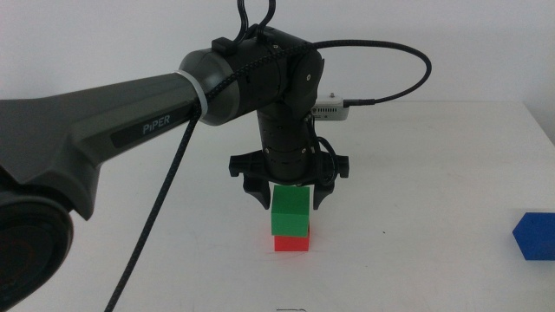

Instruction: Stack red cubes first, then green, then blue cubes in a specific spot.

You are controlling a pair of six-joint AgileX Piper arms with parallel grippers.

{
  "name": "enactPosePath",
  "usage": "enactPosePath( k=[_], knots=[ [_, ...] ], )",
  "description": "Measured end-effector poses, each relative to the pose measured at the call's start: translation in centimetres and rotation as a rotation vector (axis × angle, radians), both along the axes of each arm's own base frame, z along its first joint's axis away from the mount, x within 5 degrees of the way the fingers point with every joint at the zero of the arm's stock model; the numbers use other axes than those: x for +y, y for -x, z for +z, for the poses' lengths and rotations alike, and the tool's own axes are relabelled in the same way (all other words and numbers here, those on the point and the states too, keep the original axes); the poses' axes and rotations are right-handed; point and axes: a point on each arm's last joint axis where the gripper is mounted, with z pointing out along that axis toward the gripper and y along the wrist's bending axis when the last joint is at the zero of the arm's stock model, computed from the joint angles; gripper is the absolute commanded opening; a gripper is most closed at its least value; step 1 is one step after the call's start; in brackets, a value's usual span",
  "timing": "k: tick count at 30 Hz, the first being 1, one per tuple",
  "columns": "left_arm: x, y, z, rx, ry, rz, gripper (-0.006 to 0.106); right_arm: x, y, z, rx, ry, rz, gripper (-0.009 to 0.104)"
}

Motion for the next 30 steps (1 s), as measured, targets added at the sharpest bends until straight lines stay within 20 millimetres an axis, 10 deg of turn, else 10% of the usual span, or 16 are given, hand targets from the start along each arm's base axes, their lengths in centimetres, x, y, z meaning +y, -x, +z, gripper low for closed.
enactPosePath(
  k=[9, 14, 24, 30],
  knots=[
    [-0.1, -0.1, 0.6, -0.031, 0.012, -0.050, 0.091, 0.0, 0.0, 0.0, 0.000, 0.000, 0.000, 0.078],
    [1.5, 0.3, 4.6, -0.103, 0.039, -0.133, 0.092, 0.0, 0.0, 0.0, 0.000, 0.000, 0.000, 0.078],
    [11.2, 5.6, 16.2, -0.389, 0.143, -0.413, 0.092, 0.0, 0.0, 0.0, 0.000, 0.000, 0.000, 0.078],
    [18.3, 11.8, 17.2, -0.484, 0.300, -0.495, 0.092, 0.0, 0.0, 0.0, 0.000, 0.000, 0.000, 0.078]
  ],
)
